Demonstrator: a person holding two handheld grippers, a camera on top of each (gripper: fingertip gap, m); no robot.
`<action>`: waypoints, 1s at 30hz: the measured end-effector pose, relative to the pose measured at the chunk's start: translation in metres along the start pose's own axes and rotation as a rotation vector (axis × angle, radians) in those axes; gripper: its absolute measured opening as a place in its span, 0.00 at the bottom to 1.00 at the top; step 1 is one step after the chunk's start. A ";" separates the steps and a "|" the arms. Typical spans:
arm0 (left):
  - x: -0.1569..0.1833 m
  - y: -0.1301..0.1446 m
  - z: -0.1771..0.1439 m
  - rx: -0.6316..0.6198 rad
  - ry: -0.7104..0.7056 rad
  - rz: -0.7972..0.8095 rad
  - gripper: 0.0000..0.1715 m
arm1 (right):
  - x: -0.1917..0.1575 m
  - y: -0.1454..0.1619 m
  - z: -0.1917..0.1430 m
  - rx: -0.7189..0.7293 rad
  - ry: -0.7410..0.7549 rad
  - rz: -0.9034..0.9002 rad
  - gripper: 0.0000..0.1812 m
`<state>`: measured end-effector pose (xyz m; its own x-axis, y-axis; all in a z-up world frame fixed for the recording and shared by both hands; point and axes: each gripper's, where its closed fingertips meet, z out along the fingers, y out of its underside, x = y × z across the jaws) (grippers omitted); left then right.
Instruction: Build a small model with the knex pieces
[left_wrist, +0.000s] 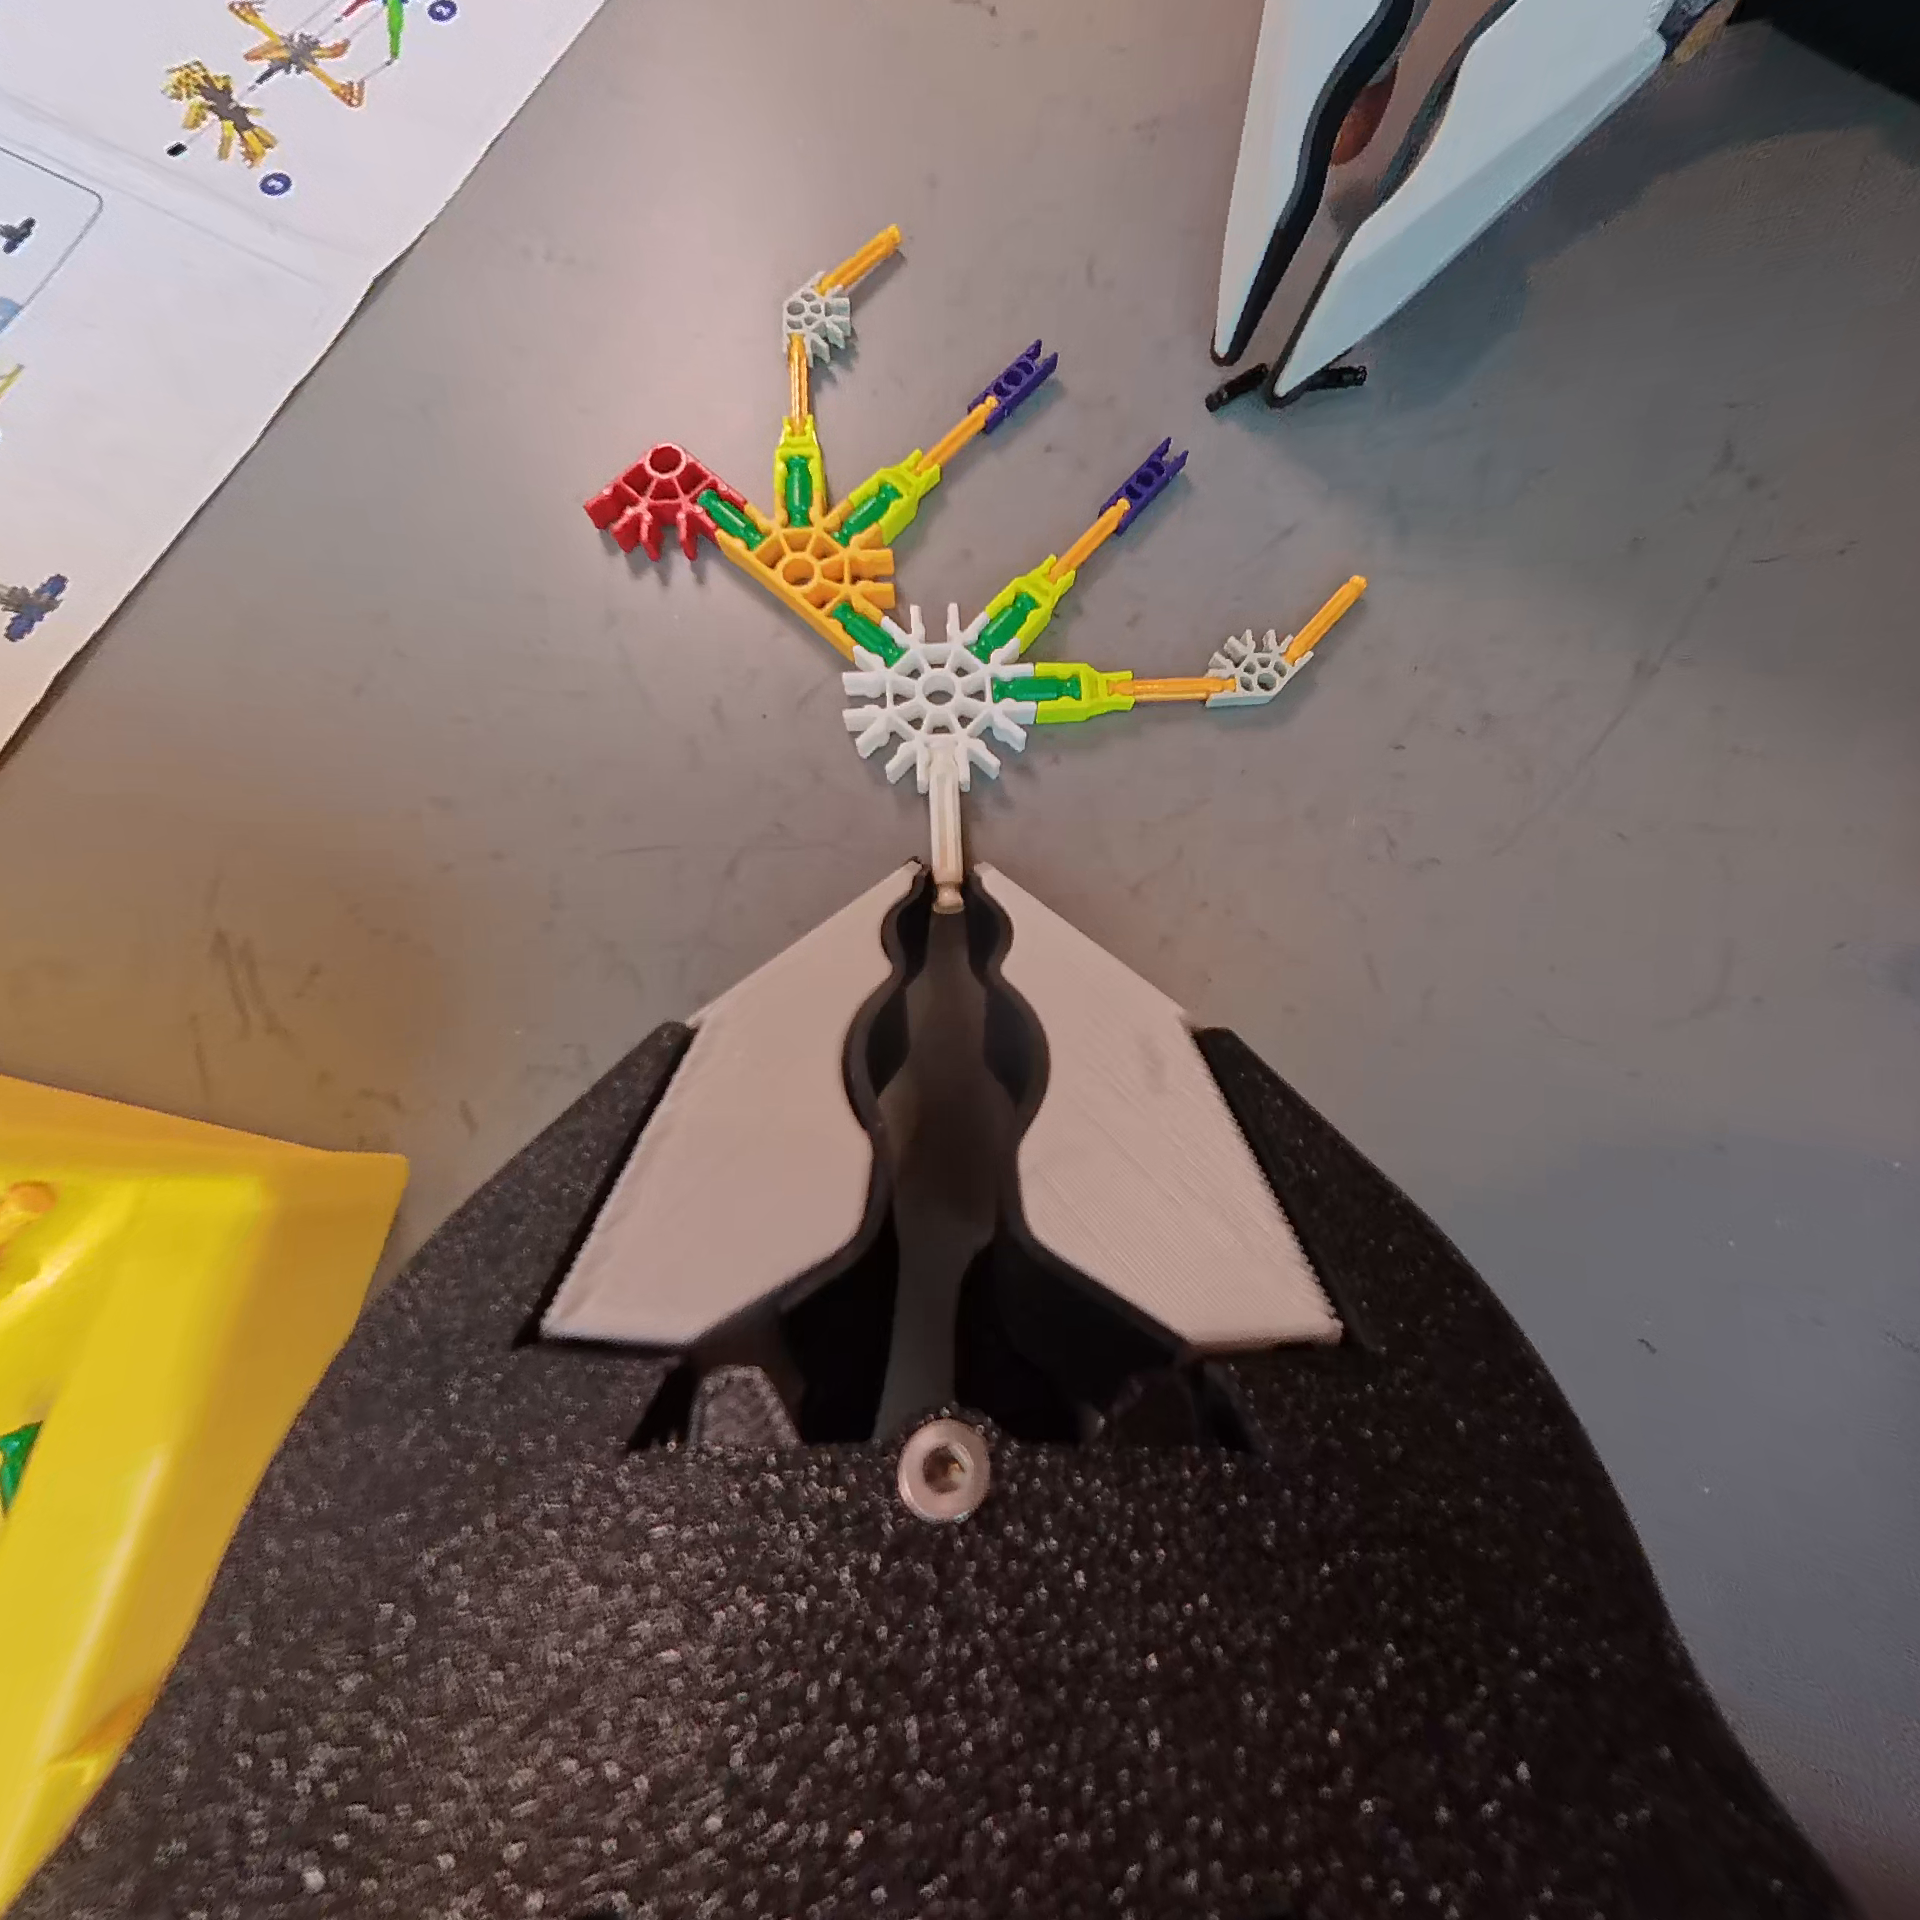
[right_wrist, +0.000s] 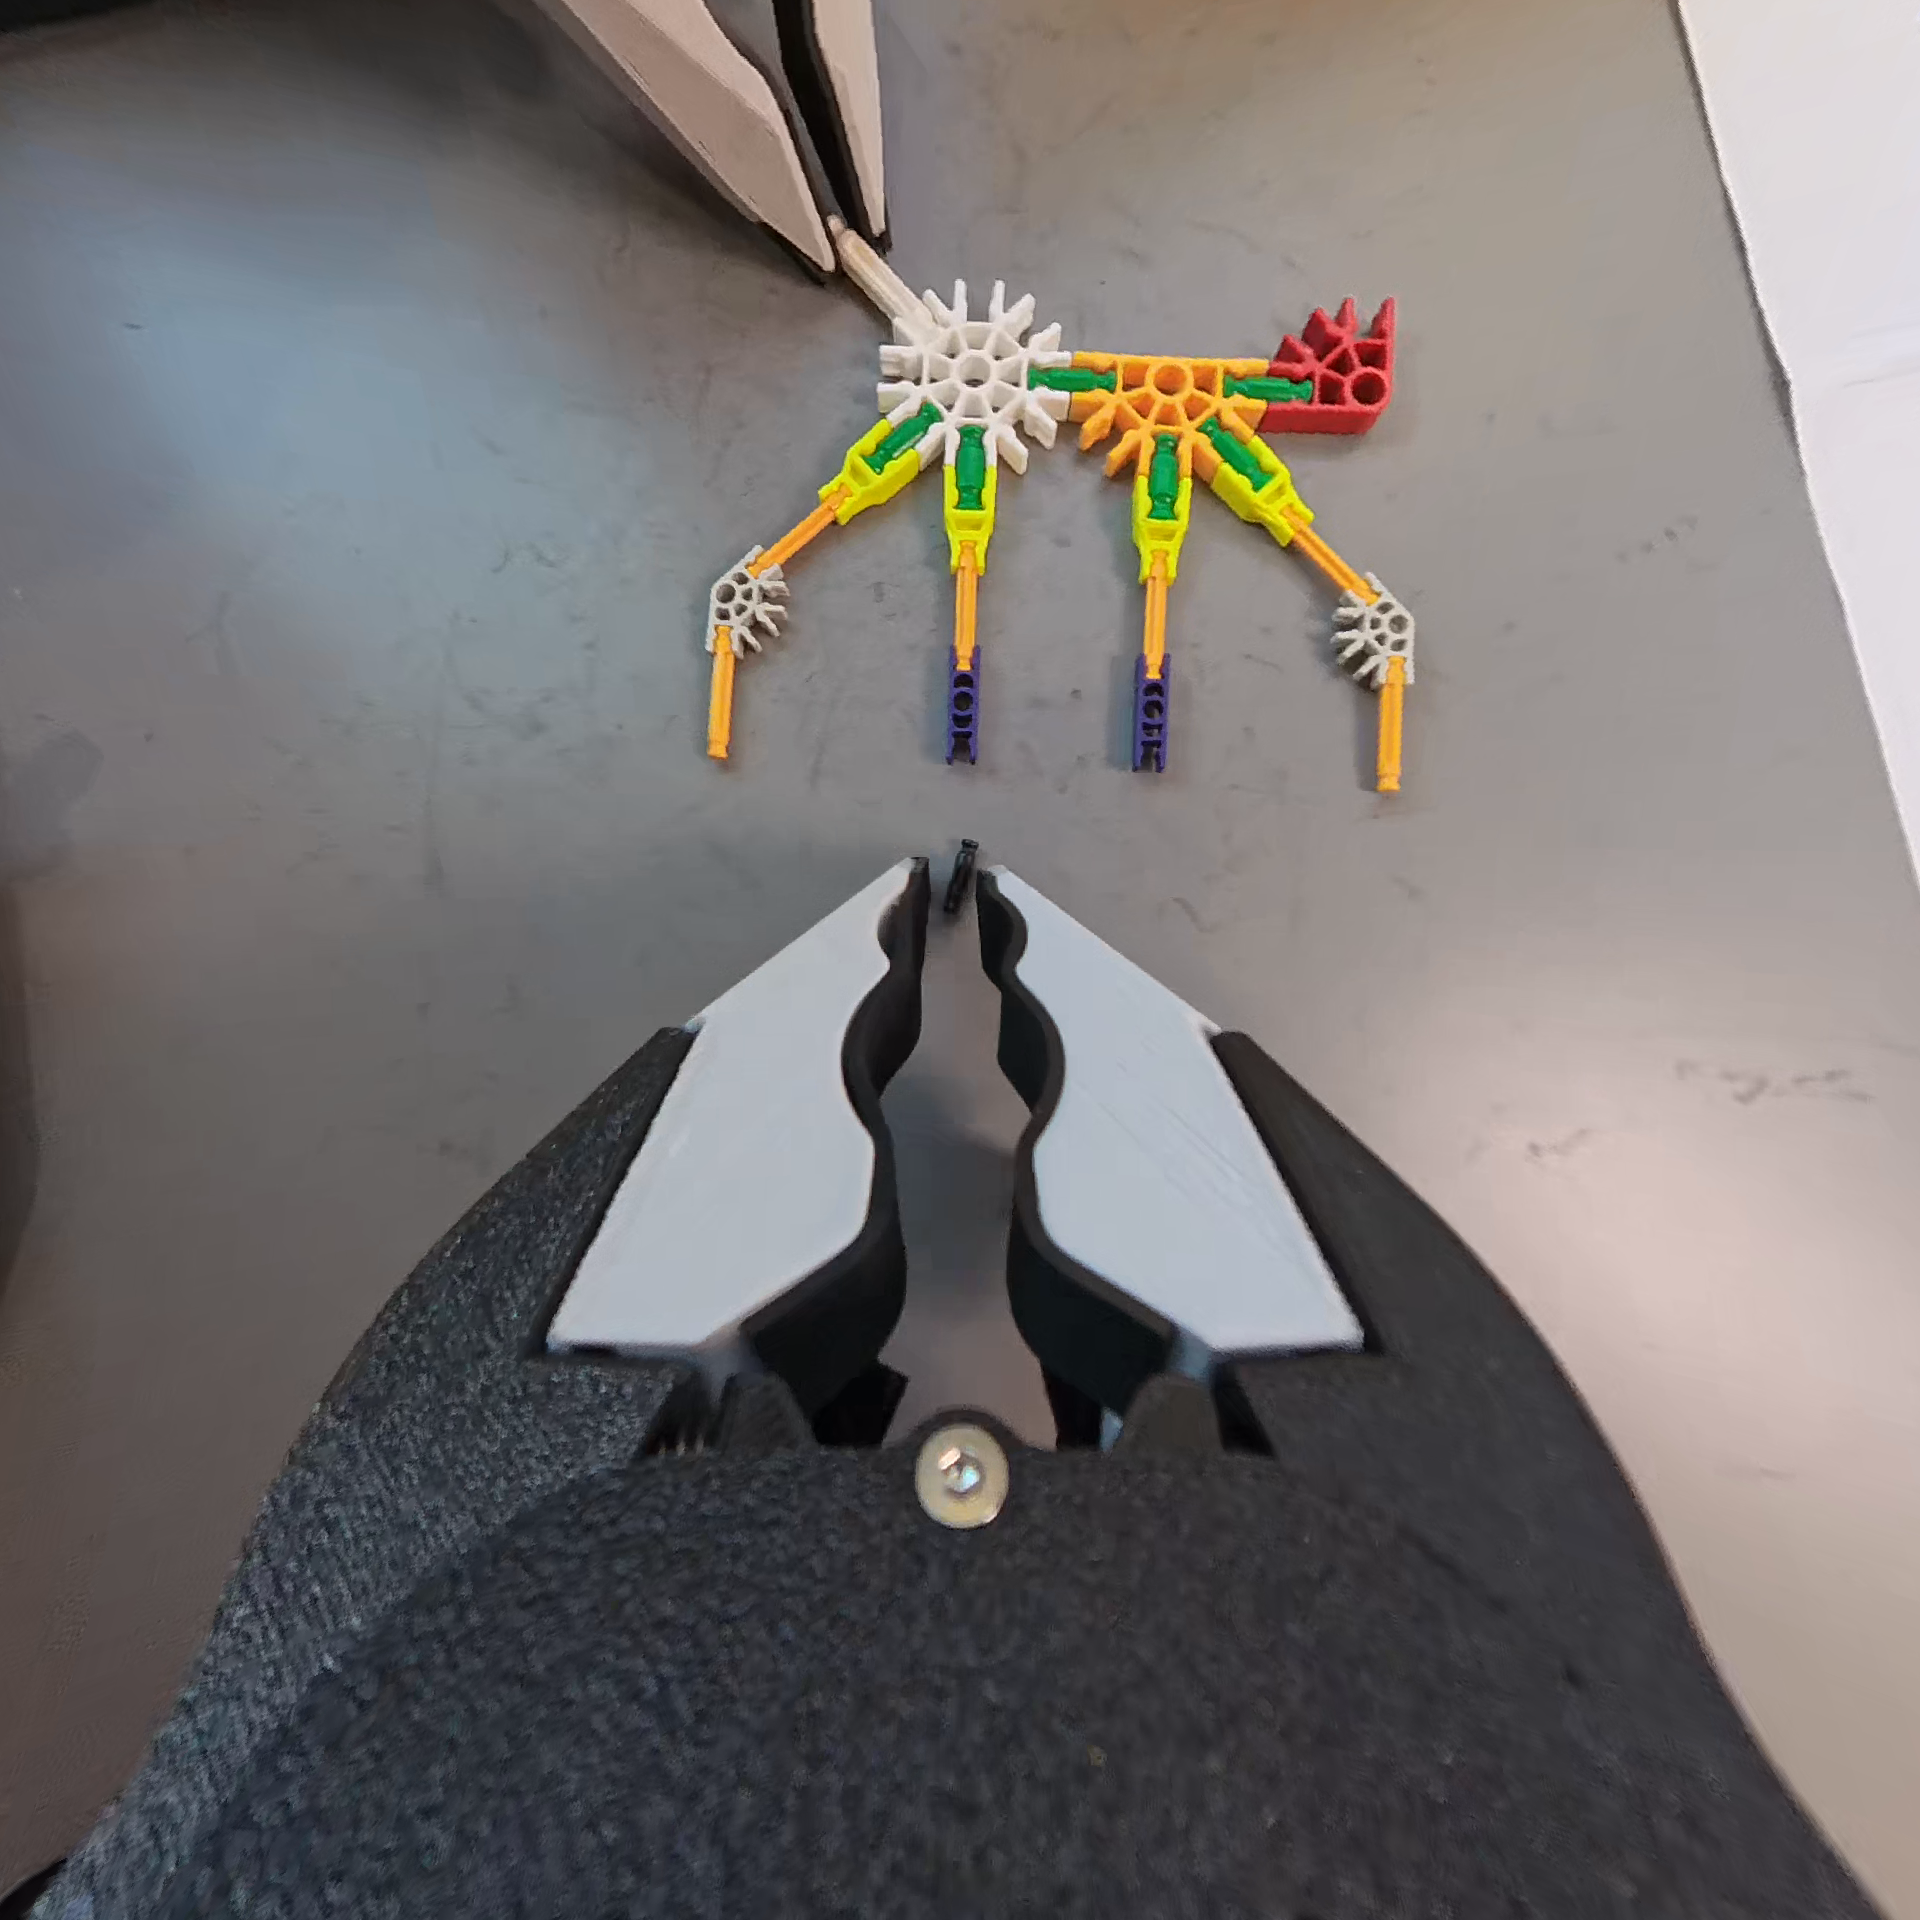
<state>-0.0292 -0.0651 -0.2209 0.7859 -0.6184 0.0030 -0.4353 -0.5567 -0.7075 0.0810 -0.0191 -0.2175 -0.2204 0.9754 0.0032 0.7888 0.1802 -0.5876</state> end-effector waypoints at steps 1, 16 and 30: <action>0.000 0.000 0.000 0.000 0.001 -0.001 0.03 | 0.000 0.002 0.002 -0.006 -0.002 0.005 0.04; 0.005 0.000 0.000 -0.001 0.027 0.007 0.04 | -0.002 -0.015 0.006 0.029 -0.025 -0.056 0.01; 0.005 0.000 -0.001 0.003 0.032 0.012 0.04 | -0.002 -0.014 0.011 0.006 -0.034 -0.061 0.01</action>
<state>-0.0252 -0.0685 -0.2201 0.7663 -0.6422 0.0172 -0.4429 -0.5475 -0.7100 0.0638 -0.0250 -0.2182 -0.2874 0.9577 0.0120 0.7697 0.2384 -0.5922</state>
